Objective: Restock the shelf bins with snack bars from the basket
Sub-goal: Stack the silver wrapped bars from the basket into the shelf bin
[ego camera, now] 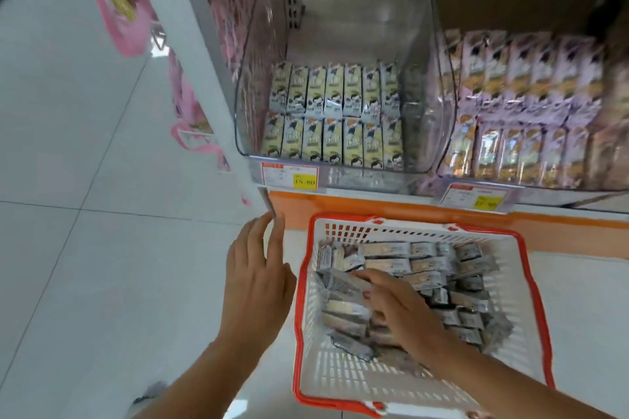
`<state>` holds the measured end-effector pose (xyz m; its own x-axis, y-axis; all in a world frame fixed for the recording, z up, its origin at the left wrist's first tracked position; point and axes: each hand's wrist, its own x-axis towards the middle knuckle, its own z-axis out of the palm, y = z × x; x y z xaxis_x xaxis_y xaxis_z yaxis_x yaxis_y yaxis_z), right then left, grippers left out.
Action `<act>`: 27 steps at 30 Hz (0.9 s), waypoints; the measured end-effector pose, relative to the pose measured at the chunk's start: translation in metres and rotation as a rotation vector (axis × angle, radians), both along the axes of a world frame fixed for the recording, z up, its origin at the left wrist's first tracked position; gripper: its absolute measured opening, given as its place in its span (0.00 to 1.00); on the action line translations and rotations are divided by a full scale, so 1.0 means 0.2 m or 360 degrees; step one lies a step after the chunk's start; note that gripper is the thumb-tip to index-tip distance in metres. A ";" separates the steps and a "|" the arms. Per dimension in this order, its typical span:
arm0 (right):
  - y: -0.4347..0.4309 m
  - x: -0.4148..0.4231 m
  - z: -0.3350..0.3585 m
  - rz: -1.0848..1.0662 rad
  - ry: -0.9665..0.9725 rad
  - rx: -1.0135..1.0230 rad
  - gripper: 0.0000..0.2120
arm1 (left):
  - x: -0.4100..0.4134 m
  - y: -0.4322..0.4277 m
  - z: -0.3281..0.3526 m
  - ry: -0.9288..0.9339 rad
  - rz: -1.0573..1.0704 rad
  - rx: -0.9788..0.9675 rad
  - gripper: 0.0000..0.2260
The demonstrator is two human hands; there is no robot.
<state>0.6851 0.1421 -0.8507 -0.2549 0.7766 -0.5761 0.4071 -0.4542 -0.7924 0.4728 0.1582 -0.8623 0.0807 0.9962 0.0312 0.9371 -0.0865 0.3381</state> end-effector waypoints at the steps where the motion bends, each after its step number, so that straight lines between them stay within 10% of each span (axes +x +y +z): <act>1: 0.03 -0.01 0.11 -0.0069 0.0067 0.0108 0.16 | -0.01 0.05 0.08 0.0009 -0.0035 0.0114 0.33; 5: 0.19 -0.08 0.49 -0.0144 0.0180 0.0586 0.17 | -0.05 0.24 0.33 0.0029 -0.0213 0.0382 0.25; 11: 0.67 -0.23 0.57 -0.0178 -0.0288 0.0870 0.15 | -0.06 0.38 0.41 0.0425 -0.0285 -0.0008 0.33; 27: 0.99 -0.37 0.29 0.0458 -0.0851 0.0825 0.17 | -0.11 0.35 0.26 0.0417 -0.0291 0.0095 0.39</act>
<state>0.6107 0.3405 -0.7935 -0.2770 0.9249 -0.2605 0.8370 0.0991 -0.5382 0.4502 0.2272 -0.8112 0.2711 0.9616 0.0434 0.9587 -0.2738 0.0770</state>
